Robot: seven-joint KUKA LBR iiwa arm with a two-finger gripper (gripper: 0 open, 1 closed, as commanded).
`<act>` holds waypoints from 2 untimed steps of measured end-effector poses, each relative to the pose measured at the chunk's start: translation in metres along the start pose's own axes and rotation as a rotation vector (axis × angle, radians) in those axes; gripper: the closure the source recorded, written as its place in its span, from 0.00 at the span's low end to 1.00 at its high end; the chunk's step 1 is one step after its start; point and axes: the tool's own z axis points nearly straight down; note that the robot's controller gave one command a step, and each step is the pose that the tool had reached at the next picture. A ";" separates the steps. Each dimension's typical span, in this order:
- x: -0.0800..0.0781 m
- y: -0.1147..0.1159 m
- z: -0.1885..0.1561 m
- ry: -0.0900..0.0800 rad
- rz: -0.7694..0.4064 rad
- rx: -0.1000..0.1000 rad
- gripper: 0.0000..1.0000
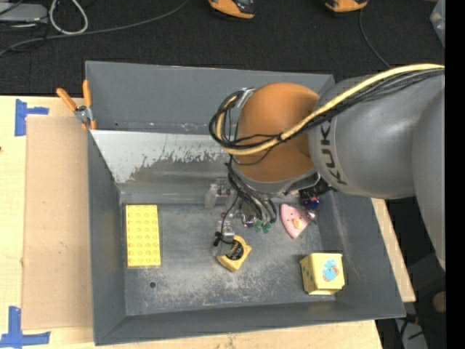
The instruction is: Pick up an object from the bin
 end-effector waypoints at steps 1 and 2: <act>0.000 0.000 0.000 0.000 0.000 0.000 0.00; -0.011 -0.005 -0.012 0.000 -0.259 0.001 0.00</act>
Offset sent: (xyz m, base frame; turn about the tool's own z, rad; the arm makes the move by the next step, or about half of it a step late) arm 0.0235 -0.0131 0.0264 -0.5073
